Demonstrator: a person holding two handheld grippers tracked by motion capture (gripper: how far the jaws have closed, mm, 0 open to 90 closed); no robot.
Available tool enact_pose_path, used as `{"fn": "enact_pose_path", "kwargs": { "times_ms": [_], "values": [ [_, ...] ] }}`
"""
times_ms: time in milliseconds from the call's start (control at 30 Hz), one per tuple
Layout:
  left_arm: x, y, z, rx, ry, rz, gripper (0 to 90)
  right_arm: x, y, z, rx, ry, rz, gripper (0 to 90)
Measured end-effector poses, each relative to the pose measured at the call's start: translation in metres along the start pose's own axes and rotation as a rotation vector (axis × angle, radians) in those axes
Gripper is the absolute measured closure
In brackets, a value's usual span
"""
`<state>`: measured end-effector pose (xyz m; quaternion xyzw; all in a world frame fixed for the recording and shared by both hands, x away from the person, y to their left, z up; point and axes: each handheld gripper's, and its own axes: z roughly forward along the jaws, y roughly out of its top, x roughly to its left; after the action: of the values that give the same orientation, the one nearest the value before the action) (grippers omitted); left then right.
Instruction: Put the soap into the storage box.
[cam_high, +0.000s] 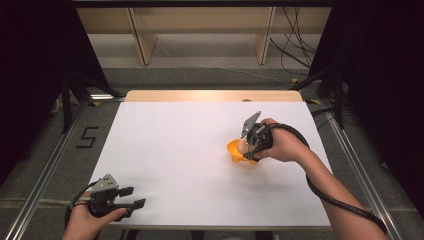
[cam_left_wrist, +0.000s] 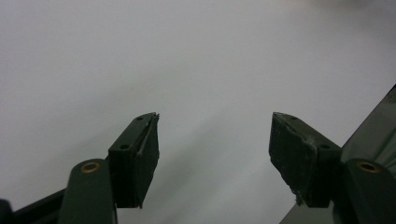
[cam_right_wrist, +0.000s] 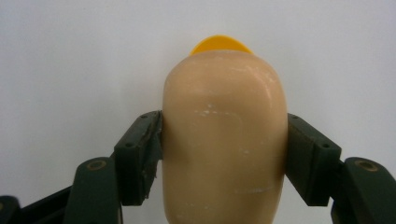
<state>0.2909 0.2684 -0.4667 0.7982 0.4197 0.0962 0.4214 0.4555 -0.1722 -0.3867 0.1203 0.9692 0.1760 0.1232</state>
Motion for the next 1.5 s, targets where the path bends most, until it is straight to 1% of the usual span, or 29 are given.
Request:
{"fn": "enact_pose_path", "kwargs": {
  "times_ms": [33, 200, 233, 267, 300, 333, 400, 433, 500, 533, 600, 667, 700, 800, 833, 867, 900, 933, 967, 1000, 1033, 1100, 1133, 1167, 1200, 1300, 1400, 1467, 1500],
  "values": [
    [0.0, 0.0, 0.0, 0.0, 0.0, 0.0, 33.0, -0.001, 0.001, 0.0, 0.01, 0.009, 0.003, 35.5],
    [0.0, 0.0, 0.0, 0.0, 0.0, 0.0, 33.0, -0.003, 0.003, -0.001, 0.017, 0.004, 0.029, 35.5],
    [0.0, 0.0, 0.0, 0.0, 0.0, 0.0, 33.0, -0.003, 0.003, -0.001, 0.005, -0.013, 0.013, 35.5],
    [0.0, 0.0, 0.0, 0.0, 0.0, 0.0, 33.0, -0.005, 0.003, -0.001, 0.001, -0.009, 0.001, 35.5],
    [0.0, 0.0, 0.0, 0.0, -0.001, 0.0, 33.0, -0.005, 0.004, -0.001, 0.011, 0.005, 0.022, 35.5],
    [0.0, 0.0, 0.0, 0.0, -0.001, -0.001, 33.0, -0.005, 0.004, -0.001, 0.006, -0.013, 0.014, 35.5],
    [0.0, 0.0, 0.0, 0.0, -0.001, -0.001, 33.0, -0.008, 0.005, 0.0, 0.008, 0.004, -0.017, 35.5],
    [0.0, 0.0, 0.0, -0.001, -0.001, 0.0, 33.0, -0.007, 0.005, 0.0, 0.003, -0.014, -0.006, 35.5],
    [0.0, 0.0, 0.0, 0.0, -0.001, -0.001, 33.0, -0.009, 0.006, 0.001, 0.009, -0.003, -0.006, 35.5],
    [0.0, 0.0, 0.0, 0.0, -0.001, -0.001, 33.0, -0.008, 0.006, 0.0, 0.01, -0.017, 0.011, 35.5],
    [0.0, 0.0, 0.0, 0.0, -0.001, 0.0, 33.0, -0.009, 0.007, 0.001, 0.005, -0.018, -0.002, 35.5],
    [0.0, 0.0, 0.0, 0.0, -0.001, 0.0, 33.0, -0.009, 0.008, 0.0, 0.015, -0.018, 0.013, 35.5],
    [0.0, 0.0, 0.0, 0.0, -0.001, 0.0, 33.0, -0.011, 0.009, 0.001, 0.003, -0.019, -0.015, 35.5],
    [0.0, 0.0, 0.0, -0.001, -0.002, 0.0, 32.9, -0.012, 0.01, 0.002, 0.003, -0.015, -0.027, 35.5],
    [0.0, 0.0, 0.0, -0.002, -0.001, 0.001, 33.0, -0.011, 0.011, 0.003, 0.018, -0.008, 0.005, 35.5],
    [0.0, 0.0, 0.0, -0.002, -0.001, 0.001, 33.0, -0.011, 0.011, 0.003, 0.018, -0.008, 0.005, 35.5],
    [0.0, 0.0, 0.0, -0.001, -0.001, 0.001, 32.9, -0.011, 0.011, 0.004, 0.014, -0.028, -0.006, 35.5],
    [0.0, 0.0, 0.0, -0.001, -0.001, 0.001, 32.9, -0.011, 0.011, 0.004, 0.014, -0.028, -0.006, 35.5],
    [0.0, 0.0, 0.0, -0.001, -0.001, 0.002, 32.9, -0.012, 0.012, 0.004, 0.023, -0.01, 0.001, 35.5],
    [0.0, 0.0, 0.0, -0.002, -0.001, 0.0, 32.9, -0.012, 0.012, 0.005, 0.015, -0.032, -0.009, 35.5],
    [0.0, 0.0, 0.0, -0.002, -0.001, 0.001, 32.9, -0.014, 0.012, 0.005, 0.013, -0.018, -0.025, 35.5],
    [0.0, 0.0, 0.0, -0.002, -0.002, 0.002, 32.9, -0.013, 0.012, 0.006, 0.021, -0.029, -0.01, 35.5],
    [0.0, 0.0, 0.0, -0.002, -0.002, 0.001, 32.9, -0.014, 0.011, 0.006, 0.028, -0.017, 0.001, 35.5],
    [0.0, 0.0, 0.0, -0.002, -0.002, 0.001, 33.0, -0.016, 0.011, 0.007, 0.029, -0.006, -0.031, 35.5],
    [0.0, 0.0, 0.0, -0.001, -0.002, 0.001, 33.0, -0.016, 0.011, 0.007, 0.029, -0.006, -0.031, 35.5],
    [0.0, 0.0, 0.0, -0.002, -0.002, 0.002, 32.9, -0.017, 0.011, 0.009, 0.035, 0.001, -0.029, 35.5],
    [0.0, 0.0, 0.0, -0.002, -0.002, 0.001, 33.0, -0.016, 0.01, 0.009, 0.053, -0.002, 0.007, 35.5],
    [0.0, 0.0, 0.0, -0.002, -0.002, 0.001, 32.9, -0.016, 0.009, 0.01, 0.051, -0.011, 0.003, 35.4],
    [0.0, 0.0, 0.0, -0.002, -0.002, 0.002, 32.9, -0.017, 0.009, 0.011, 0.053, 0.004, -0.003, 35.5]
  ]
}}
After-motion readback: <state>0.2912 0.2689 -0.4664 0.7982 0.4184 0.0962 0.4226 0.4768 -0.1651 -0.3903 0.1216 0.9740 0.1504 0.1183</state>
